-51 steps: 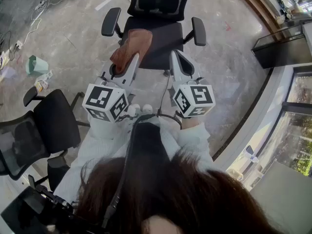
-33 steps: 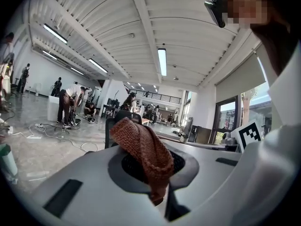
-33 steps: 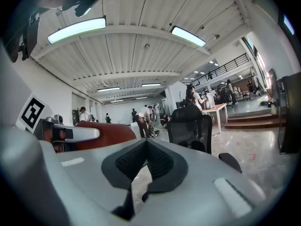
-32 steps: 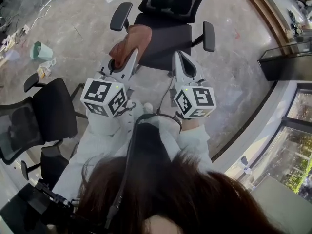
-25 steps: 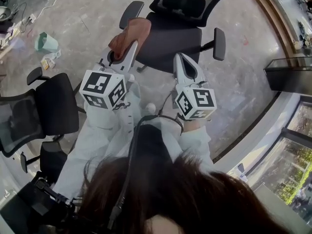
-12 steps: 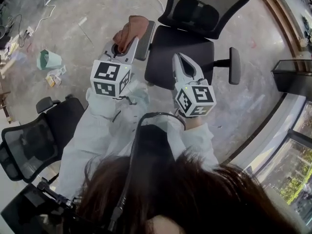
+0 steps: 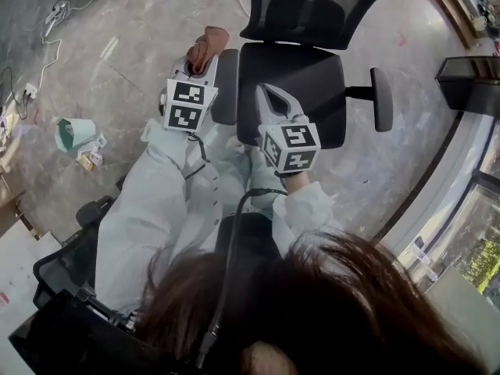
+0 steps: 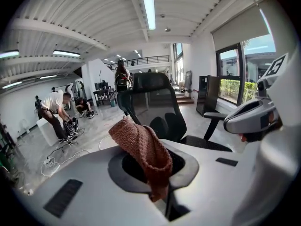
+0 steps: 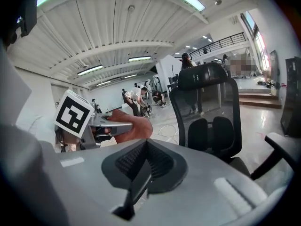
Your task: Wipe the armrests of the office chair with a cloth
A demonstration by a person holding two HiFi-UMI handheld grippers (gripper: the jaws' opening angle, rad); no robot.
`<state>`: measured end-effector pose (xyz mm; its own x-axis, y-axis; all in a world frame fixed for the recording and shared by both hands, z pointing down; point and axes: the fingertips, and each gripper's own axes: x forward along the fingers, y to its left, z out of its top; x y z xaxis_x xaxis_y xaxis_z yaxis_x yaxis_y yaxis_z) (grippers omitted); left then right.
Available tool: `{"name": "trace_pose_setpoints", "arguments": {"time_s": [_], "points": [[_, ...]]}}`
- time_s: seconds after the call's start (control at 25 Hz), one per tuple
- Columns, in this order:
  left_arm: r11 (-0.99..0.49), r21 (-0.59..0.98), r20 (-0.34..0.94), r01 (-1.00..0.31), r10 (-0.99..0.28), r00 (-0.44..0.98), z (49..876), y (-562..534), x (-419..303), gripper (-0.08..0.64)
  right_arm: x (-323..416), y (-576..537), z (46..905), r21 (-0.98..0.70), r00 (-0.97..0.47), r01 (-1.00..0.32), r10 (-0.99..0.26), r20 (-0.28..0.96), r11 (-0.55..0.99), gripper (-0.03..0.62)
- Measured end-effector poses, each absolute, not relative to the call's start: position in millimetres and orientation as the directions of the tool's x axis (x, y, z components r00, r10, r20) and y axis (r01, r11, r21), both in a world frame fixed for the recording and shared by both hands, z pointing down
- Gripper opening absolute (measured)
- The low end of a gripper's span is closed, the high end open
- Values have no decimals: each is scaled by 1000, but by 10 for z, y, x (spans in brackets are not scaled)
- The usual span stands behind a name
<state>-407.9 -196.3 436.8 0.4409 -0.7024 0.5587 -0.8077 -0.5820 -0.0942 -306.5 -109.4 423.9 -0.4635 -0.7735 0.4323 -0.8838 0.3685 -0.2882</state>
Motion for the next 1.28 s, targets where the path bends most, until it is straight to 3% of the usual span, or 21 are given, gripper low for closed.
{"name": "trace_pose_setpoints", "arguments": {"time_s": [0.24, 0.36, 0.6, 1.28], "points": [[-703, -389, 700, -595, -646, 306, 5132, -2357, -3917, 37, -3029, -1244, 4478, -326, -461, -883, -755, 467, 337, 0], [-757, -441, 735, -482, -612, 290, 5457, -2448, -3733, 37, -2905, -1254, 4578, -340, -454, -885, -746, 487, 318, 0], [-881, -218, 874, -421, -368, 317, 5995, -1907, -3592, 37, -2695, -1156, 4743, -358, -436, -892, -731, 524, 275, 0], [-875, -46, 883, -481, -261, 390, 5738, -82, -3678, 37, -2742, -1094, 4486, -388, -472, -870, -740, 479, 304, 0]]}}
